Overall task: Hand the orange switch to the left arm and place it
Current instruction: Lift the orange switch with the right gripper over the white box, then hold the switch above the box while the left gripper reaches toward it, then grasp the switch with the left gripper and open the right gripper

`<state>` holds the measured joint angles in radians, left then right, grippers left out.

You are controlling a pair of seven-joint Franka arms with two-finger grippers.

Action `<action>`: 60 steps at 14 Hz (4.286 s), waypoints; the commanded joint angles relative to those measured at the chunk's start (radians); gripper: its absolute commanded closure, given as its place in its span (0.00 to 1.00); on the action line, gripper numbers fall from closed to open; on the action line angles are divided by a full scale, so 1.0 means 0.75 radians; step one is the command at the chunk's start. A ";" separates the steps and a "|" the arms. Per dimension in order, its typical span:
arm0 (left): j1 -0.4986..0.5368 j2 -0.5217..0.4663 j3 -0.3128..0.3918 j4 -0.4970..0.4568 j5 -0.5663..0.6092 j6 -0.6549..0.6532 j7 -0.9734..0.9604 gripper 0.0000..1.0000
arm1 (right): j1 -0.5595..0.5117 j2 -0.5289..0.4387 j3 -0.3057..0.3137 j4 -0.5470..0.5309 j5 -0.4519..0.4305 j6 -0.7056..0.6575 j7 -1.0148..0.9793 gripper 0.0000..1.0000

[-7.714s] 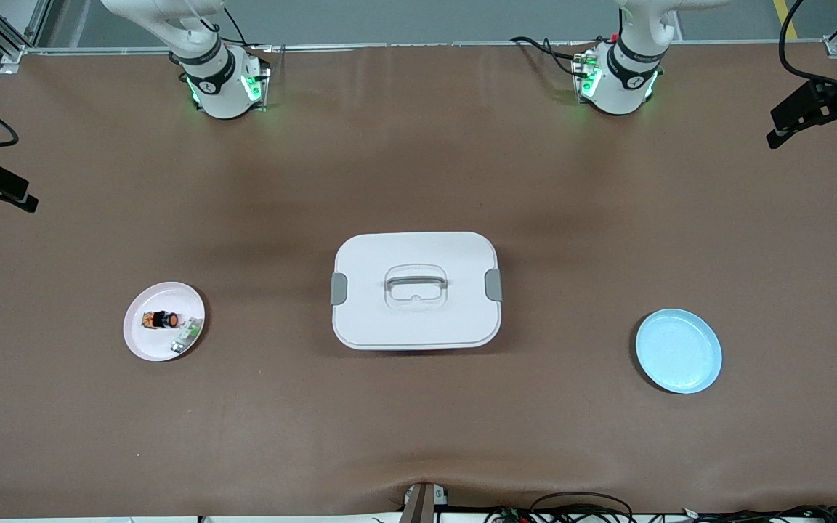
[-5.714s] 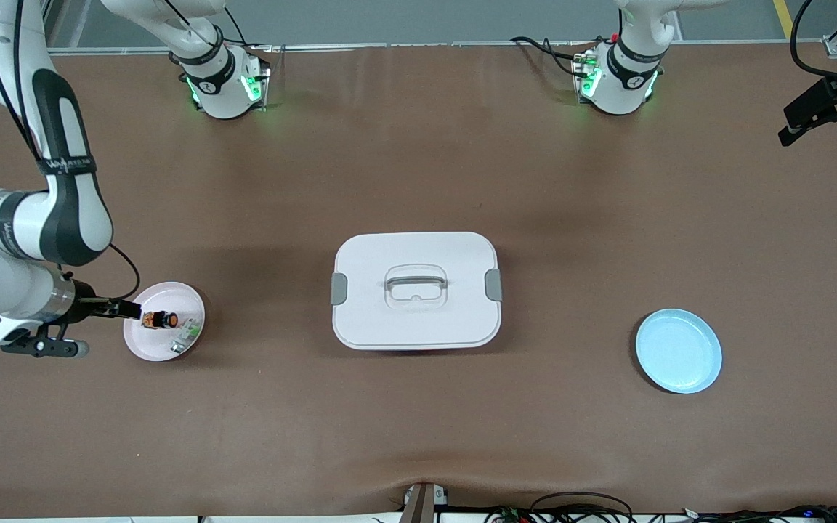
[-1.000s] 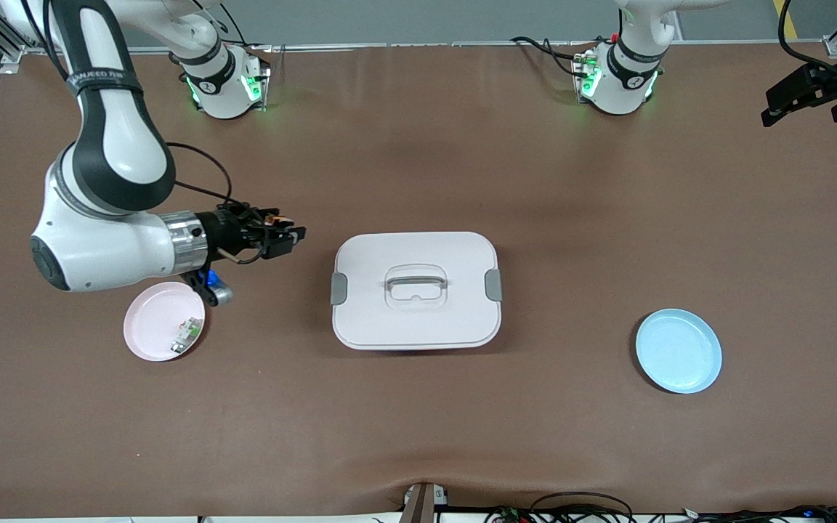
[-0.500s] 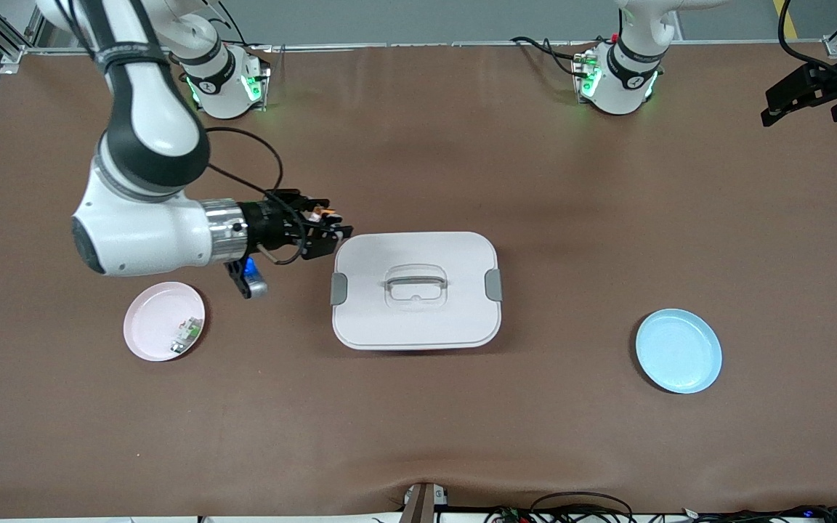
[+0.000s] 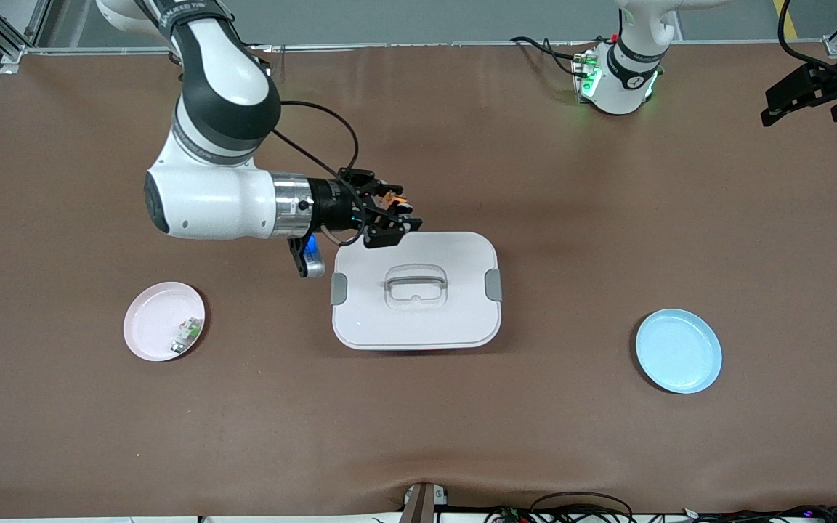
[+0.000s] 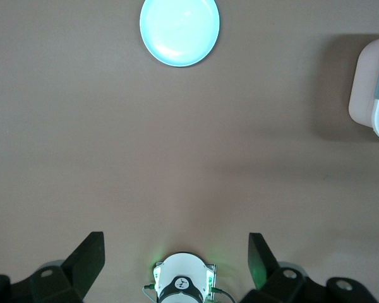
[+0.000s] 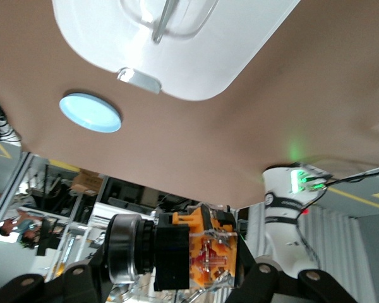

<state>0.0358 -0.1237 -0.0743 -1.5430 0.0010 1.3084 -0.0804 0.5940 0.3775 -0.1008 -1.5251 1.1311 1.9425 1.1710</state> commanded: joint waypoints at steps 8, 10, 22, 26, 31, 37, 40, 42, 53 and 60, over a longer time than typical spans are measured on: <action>-0.003 0.009 -0.060 0.026 -0.026 0.000 -0.054 0.00 | 0.151 0.092 -0.015 0.035 0.202 0.249 0.191 0.79; -0.007 0.016 -0.109 0.024 -0.071 0.006 -0.073 0.00 | 0.155 0.096 -0.015 0.035 0.212 0.249 0.196 0.79; -0.007 0.214 -0.535 0.016 -0.251 0.480 -0.410 0.00 | 0.153 0.094 -0.015 0.058 0.220 0.245 0.196 0.79; -0.041 0.306 -0.566 0.010 -0.331 0.713 -0.427 0.00 | 0.143 0.094 -0.015 0.064 0.220 0.241 0.196 0.79; -0.176 0.414 -0.570 0.006 -0.333 0.938 -0.596 0.00 | 0.149 0.094 -0.015 0.064 0.218 0.243 0.196 0.79; -0.277 0.531 -0.570 -0.012 -0.333 1.098 -0.643 0.01 | 0.149 0.094 -0.017 0.064 0.218 0.243 0.194 0.79; -0.295 0.529 -0.570 -0.037 -0.333 1.098 -0.643 0.10 | 0.153 0.094 -0.015 0.064 0.218 0.241 0.194 0.79; -0.297 0.529 -0.570 -0.045 -0.331 1.098 -0.643 0.19 | 0.153 0.094 -0.015 0.064 0.218 0.241 0.196 0.79; -0.297 0.515 -0.574 -0.072 -0.333 1.080 -0.711 0.77 | 0.147 0.094 -0.017 0.064 0.216 0.233 0.194 0.79; -0.273 0.490 -0.568 -0.064 -0.325 0.994 -0.725 1.00 | 0.137 0.094 -0.015 0.064 0.216 0.231 0.192 0.10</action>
<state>-0.1849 0.2766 -0.5045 -1.5787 -0.2384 2.1083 -0.6195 0.7018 0.4489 -0.1057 -1.4862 1.2822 2.1227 1.3052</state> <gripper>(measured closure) 0.648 0.269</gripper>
